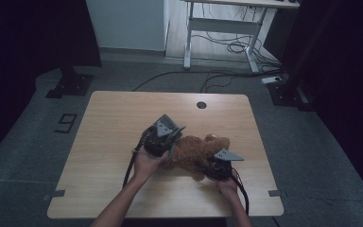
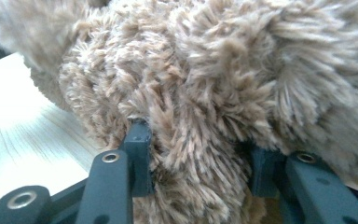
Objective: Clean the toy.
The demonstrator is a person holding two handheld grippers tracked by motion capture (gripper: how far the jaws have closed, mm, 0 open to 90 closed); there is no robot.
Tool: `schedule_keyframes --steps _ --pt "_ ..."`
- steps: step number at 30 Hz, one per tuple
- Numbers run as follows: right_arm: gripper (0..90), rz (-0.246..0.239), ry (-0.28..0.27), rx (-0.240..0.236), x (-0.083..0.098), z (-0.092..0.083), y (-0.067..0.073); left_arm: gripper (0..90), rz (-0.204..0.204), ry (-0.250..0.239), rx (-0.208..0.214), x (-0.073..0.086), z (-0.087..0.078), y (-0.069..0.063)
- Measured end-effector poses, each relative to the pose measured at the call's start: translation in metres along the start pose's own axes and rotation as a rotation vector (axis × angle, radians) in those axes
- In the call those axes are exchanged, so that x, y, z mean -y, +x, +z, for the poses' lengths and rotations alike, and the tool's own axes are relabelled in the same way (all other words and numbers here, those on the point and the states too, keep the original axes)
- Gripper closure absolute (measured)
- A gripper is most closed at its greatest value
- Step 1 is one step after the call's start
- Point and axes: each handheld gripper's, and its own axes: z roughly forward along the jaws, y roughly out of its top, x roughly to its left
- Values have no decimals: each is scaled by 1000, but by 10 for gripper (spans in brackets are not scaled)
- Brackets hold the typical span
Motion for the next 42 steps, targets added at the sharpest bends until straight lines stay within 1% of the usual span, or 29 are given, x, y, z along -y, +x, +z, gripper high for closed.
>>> schedule_keyframes --steps 2,3,6,8,10,11,13,15,16,19,20,23,24,25,26,27,28,29,30,33,34,35,36,37,38,39,40,41,42 --pt "531 5 1 -1 0 0 0 838 -30 6 -12 10 -7 14" --pt "531 5 1 -1 0 0 0 838 -40 16 -29 14 -9 20" --pt "532 13 -4 -3 0 0 -1 838 -104 18 -14 31 -14 37" --pt "532 13 -4 -1 0 0 0 838 -122 24 -31 38 -17 44" --pt "533 17 -5 1 0 0 -1 838 -145 31 -38 41 -20 52" --pt "535 22 -7 1 0 0 -1 838 -165 18 -28 41 -23 54" --pt "538 31 -7 -1 1 0 -3 838 -173 -22 -7 33 -29 52" --pt "540 40 -10 -3 1 0 -4 838 -163 -71 38 18 -34 42" --pt "540 43 -12 -3 1 0 -4 838 -151 -90 66 9 -35 34" --pt "541 41 -8 0 1 -1 -3 838 -87 -117 142 -19 -29 5" --pt "541 39 -8 2 1 -1 -3 837 -67 -116 166 -29 -25 -6" --pt "541 35 -14 1 2 -1 -3 837 -3 -111 213 -56 -8 -38" --pt "541 32 -13 0 2 -1 -3 837 -3 -111 213 -56 -8 -38" --pt "541 33 -14 -1 2 -1 -3 836 30 -89 237 -73 8 -57" --pt "541 33 -14 -1 2 -1 -3 836 30 -89 237 -73 8 -57" --pt "541 31 -15 -1 2 -1 -3 836 24 -59 278 -84 27 -71" --pt "541 31 -15 -1 2 -1 -3 836 24 -59 278 -84 27 -71" --pt "541 27 -14 1 3 -2 -3 836 18 -39 298 -87 37 -77" --pt "541 25 -16 3 3 -2 -3 836 -4 2 328 -87 55 -85" --pt "541 28 -20 1 3 -2 -3 836 -46 69 354 -75 79 -88" --pt "541 29 -19 2 3 -1 -3 836 -45 92 357 -69 86 -89" --pt "541 26 -15 4 3 -1 -3 836 -36 114 359 -63 91 -90" --pt "541 21 -11 7 3 -1 -2 837 -24 116 355 -60 92 -92" --pt "541 16 -7 14 3 0 -1 837 -8 115 342 -58 91 -94" --pt "541 16 -7 14 3 0 -1 837 -8 115 342 -58 91 -94" --pt "542 12 -5 15 3 0 0 837 17 123 321 -58 89 -96" --pt "542 10 -5 15 3 0 0 837 74 140 268 -59 84 -99" --pt "542 11 -4 15 2 0 0 838 104 150 241 -58 82 -100" --pt "542 11 -4 14 2 -1 0 838 104 150 241 -58 82 -100"
